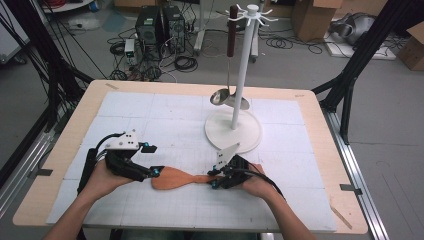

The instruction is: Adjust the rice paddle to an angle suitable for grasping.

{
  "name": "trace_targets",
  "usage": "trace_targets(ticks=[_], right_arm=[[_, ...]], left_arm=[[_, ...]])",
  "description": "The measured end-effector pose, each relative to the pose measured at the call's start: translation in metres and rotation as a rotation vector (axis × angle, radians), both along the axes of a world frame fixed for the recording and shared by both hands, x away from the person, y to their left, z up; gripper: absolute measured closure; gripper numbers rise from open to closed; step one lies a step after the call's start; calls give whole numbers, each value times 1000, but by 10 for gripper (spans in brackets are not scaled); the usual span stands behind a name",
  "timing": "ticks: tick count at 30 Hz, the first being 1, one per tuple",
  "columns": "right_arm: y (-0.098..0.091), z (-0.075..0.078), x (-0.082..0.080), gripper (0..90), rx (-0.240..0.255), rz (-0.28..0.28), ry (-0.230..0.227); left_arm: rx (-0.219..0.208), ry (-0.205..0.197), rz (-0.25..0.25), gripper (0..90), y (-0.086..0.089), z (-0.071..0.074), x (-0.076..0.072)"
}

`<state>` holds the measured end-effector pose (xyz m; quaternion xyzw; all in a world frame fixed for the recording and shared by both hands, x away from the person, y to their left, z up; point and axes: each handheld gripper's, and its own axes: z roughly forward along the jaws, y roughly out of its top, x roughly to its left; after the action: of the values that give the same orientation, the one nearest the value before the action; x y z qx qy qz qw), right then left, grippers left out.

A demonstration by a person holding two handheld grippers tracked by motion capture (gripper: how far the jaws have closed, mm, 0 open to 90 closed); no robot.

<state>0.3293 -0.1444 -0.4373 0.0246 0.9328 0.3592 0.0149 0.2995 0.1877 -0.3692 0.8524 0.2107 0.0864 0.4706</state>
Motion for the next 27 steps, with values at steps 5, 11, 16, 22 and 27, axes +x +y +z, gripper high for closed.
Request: trace_targets(ticks=[5,11,16,22,27], right_arm=[[0,2,-1,650,1,7,6],[1,12,-1,650,27,14,-5],[4,19,-1,650,29,19,-8],[5,24,0,650,42,24,-9],[7,29,0,650,40,22,-19]], left_arm=[[26,16,-20,274,-11,-6,2],[43,41,-45,281,-21,-13,6],[55,60,-82,300,-28,-17,8],[69,79,-99,310,-38,-25,12],[84,93,-117,326,-46,-30,16]])
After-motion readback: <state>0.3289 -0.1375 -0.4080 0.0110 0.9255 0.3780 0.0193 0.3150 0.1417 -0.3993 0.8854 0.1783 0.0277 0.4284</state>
